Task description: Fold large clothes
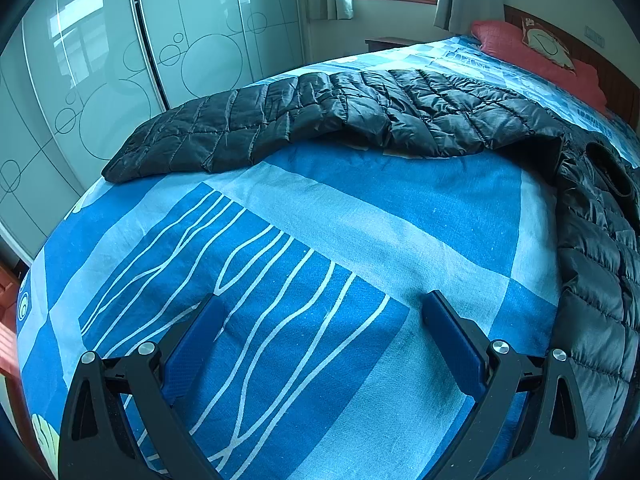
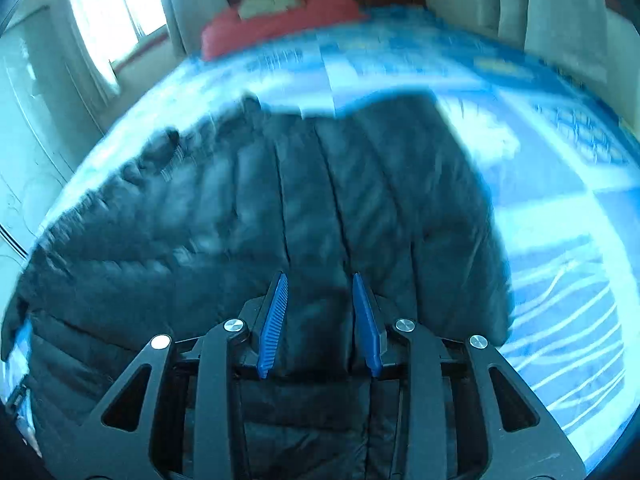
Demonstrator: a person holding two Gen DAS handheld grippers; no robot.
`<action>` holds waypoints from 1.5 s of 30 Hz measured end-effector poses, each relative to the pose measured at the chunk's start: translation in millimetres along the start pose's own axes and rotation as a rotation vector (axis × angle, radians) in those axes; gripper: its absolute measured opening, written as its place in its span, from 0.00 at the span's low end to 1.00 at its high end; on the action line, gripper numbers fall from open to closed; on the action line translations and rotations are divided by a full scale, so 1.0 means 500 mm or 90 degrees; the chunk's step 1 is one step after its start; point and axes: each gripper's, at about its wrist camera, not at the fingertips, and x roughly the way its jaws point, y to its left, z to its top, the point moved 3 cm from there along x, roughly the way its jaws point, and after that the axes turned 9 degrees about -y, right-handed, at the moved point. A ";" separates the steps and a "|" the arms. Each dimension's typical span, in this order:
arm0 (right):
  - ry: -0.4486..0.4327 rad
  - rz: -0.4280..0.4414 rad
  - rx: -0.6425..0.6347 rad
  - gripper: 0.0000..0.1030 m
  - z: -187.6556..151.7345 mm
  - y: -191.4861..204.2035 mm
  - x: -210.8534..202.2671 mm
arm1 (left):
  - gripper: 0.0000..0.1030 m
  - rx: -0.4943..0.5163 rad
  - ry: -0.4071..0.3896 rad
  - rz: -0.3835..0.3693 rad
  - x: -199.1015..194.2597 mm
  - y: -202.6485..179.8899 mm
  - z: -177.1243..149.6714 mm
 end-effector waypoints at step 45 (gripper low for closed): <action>0.029 -0.106 -0.048 0.67 -0.043 0.018 0.090 | 0.96 -0.007 0.003 -0.007 0.003 0.005 0.000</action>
